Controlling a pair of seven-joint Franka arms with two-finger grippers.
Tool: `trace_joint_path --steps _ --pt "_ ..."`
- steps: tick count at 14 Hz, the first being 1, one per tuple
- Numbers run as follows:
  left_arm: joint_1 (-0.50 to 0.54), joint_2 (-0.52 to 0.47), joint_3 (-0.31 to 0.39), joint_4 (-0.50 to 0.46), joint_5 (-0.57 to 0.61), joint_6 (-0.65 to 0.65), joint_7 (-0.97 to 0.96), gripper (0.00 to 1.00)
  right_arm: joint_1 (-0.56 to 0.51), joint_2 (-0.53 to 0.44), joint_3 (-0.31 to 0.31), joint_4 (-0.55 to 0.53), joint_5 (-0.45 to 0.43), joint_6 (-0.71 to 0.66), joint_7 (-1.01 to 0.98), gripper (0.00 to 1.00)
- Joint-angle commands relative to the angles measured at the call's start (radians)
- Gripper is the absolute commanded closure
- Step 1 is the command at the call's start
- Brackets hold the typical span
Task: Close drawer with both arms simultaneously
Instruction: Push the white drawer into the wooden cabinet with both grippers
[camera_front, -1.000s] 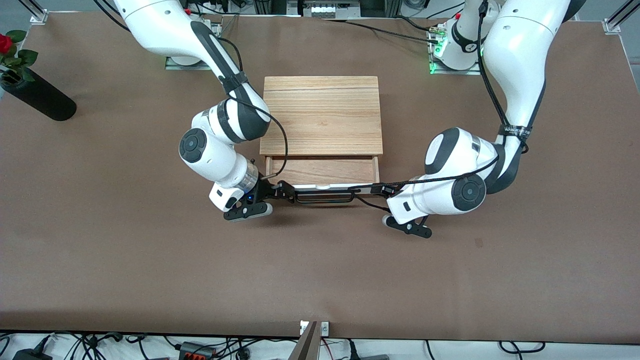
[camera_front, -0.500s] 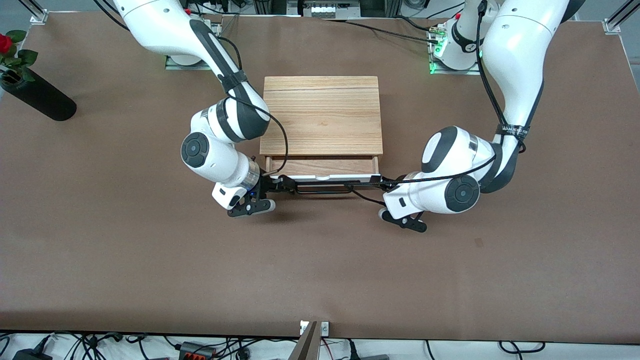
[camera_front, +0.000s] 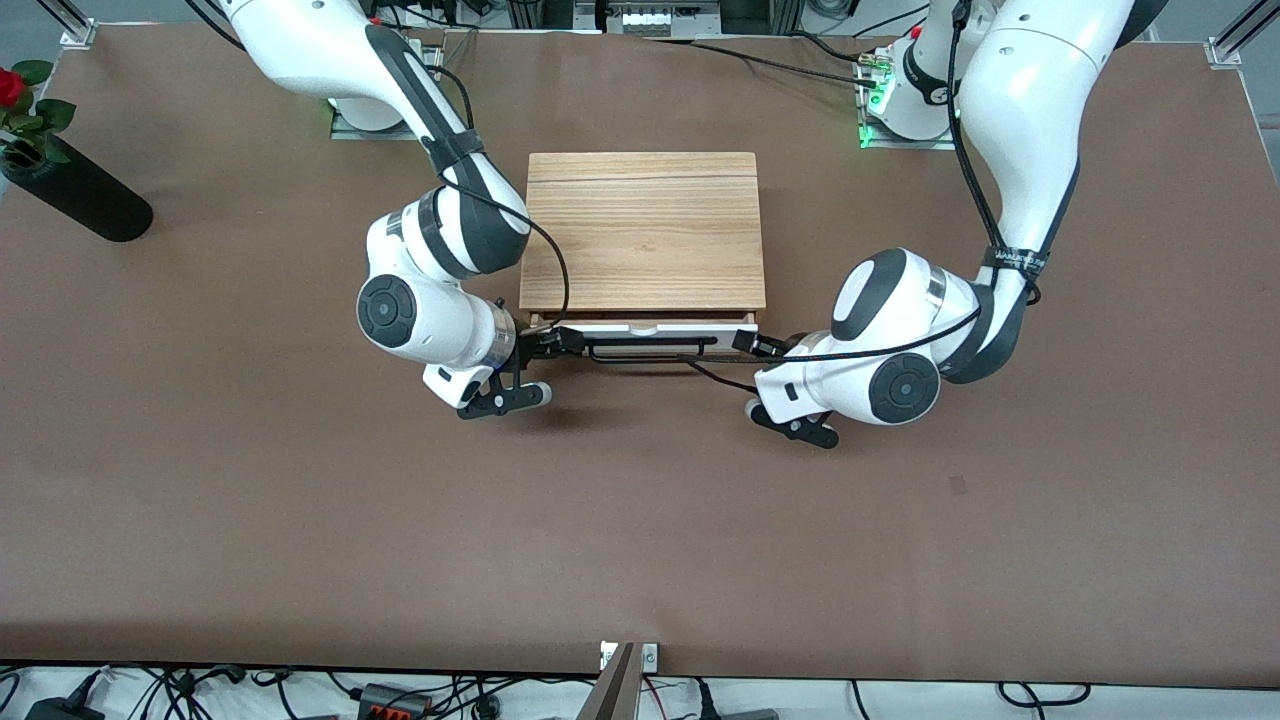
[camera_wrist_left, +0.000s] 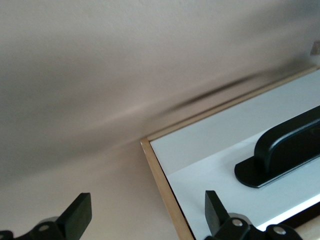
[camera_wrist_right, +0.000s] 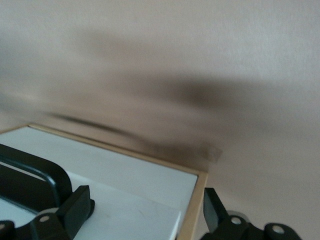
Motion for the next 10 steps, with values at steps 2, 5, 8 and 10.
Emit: trace_joint_path --steps 2,5,8,10 --pt "0.003 0.004 -0.005 0.002 -0.026 -0.045 0.015 0.0 -0.009 -0.003 0.002 -0.005 0.019 -0.093 -0.009 0.0" --pt "0.005 0.007 -0.005 0.002 -0.028 -0.054 0.016 0.0 -0.006 -0.002 0.002 -0.005 0.019 -0.105 -0.003 0.0" --pt "0.005 0.007 -0.005 0.002 -0.028 -0.058 0.015 0.0 -0.005 0.0 0.002 -0.005 0.019 -0.131 -0.003 0.0" --pt "0.006 0.007 -0.005 0.002 -0.028 -0.075 0.015 0.0 -0.005 0.0 0.002 -0.005 0.019 -0.168 -0.002 0.0"
